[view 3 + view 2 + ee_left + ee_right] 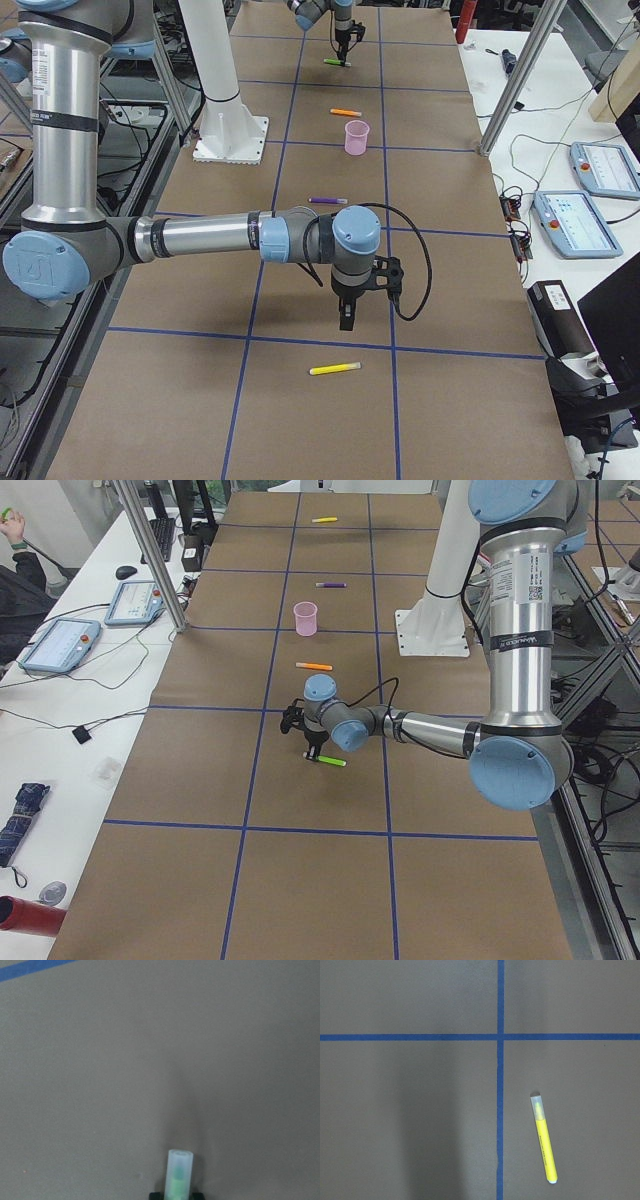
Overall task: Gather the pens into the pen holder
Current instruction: 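Lift the green marker upright with the left gripper, then carry the green marker farther from the robot with the left gripper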
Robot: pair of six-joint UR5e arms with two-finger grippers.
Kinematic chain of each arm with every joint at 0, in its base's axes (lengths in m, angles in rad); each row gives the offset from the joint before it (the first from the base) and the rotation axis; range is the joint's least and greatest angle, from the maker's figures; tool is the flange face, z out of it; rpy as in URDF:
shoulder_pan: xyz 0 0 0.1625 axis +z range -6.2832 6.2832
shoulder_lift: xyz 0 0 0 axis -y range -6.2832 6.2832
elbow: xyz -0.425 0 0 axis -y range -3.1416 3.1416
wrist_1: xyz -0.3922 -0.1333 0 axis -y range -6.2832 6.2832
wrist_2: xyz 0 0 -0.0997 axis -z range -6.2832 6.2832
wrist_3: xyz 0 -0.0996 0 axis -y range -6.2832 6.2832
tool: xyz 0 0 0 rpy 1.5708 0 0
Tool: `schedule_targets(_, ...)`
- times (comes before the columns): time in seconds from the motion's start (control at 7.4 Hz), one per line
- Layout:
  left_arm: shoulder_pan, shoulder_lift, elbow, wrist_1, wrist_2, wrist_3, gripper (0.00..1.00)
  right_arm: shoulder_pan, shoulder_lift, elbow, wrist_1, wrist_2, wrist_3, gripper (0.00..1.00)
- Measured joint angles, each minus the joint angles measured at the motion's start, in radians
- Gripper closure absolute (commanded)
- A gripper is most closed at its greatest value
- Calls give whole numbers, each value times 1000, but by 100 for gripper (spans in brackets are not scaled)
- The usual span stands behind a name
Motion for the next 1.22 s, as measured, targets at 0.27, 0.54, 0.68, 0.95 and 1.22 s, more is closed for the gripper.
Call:
schedule_targets(0.27, -4, 8, -38, -1, 0, -4, 100, 0, 2, 2, 0, 3, 0, 0)
schedule_targets(0.54, -12, 12, -141, 3, 2, -10, 100, 0, 7, 11, 1, 12, 0, 0)
schedule_targets(0.68, -28, 5, -188, 7, 5, -13, 100, 0, 17, 24, 9, 15, 0, 0)
schedule_targets(0.95, -77, -39, -227, 14, 6, -16, 100, -2, 31, 20, 27, 19, 1, 0)
schedule_targets(1.22, -111, -148, -234, 14, 11, -57, 100, -12, 22, -17, 62, 12, 6, 0)
